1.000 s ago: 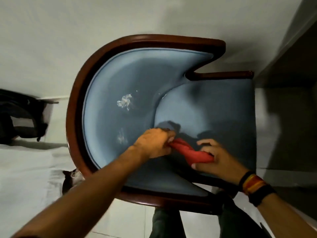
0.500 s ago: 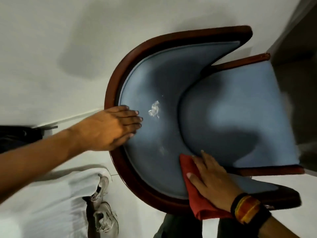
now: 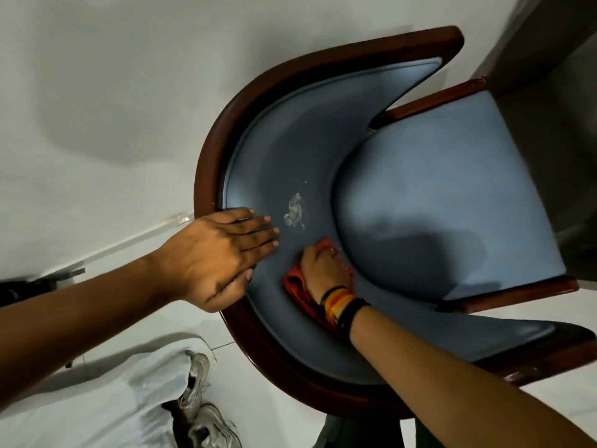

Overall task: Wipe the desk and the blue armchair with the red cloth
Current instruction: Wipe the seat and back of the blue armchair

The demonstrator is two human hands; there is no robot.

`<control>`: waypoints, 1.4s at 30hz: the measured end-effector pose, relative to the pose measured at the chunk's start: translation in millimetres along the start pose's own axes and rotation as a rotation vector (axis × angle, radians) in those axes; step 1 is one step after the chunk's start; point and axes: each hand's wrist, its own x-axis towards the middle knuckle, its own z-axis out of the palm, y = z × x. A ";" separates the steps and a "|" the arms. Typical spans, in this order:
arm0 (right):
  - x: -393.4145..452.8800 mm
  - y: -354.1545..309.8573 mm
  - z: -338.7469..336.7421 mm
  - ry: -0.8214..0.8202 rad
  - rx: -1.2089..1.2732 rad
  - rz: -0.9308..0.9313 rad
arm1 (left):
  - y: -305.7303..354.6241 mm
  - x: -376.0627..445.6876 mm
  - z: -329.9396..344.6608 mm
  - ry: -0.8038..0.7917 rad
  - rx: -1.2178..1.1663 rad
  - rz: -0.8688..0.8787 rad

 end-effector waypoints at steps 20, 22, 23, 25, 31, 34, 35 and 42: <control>86.1 -79.5 -50.0 0.323 0.889 -0.143 | -0.7 -0.3 2.4 0.002 -0.015 0.017; 91.0 -86.0 -65.1 0.311 0.961 -0.120 | -0.8 -0.7 2.6 -0.003 -0.015 0.017; 94.0 -91.2 -73.4 0.303 0.992 -0.072 | -1.2 -0.4 3.3 -0.002 -0.014 0.019; 98.0 -101.5 -79.1 0.283 0.975 0.027 | -1.7 -0.5 6.2 0.001 -0.015 0.016; 81.8 -80.0 -45.2 0.410 0.828 -0.175 | -3.1 -0.8 11.5 0.029 -0.008 0.029; 53.3 -18.1 -11.5 0.214 0.478 -0.362 | -1.6 -1.1 6.8 0.023 0.001 0.030; 42.1 9.7 -4.6 0.124 0.323 -0.334 | -0.9 -0.9 4.4 0.018 0.007 0.033; 5.2 111.7 -19.4 -0.169 -0.177 0.222 | 0.0 -2.0 1.1 0.034 -0.029 0.041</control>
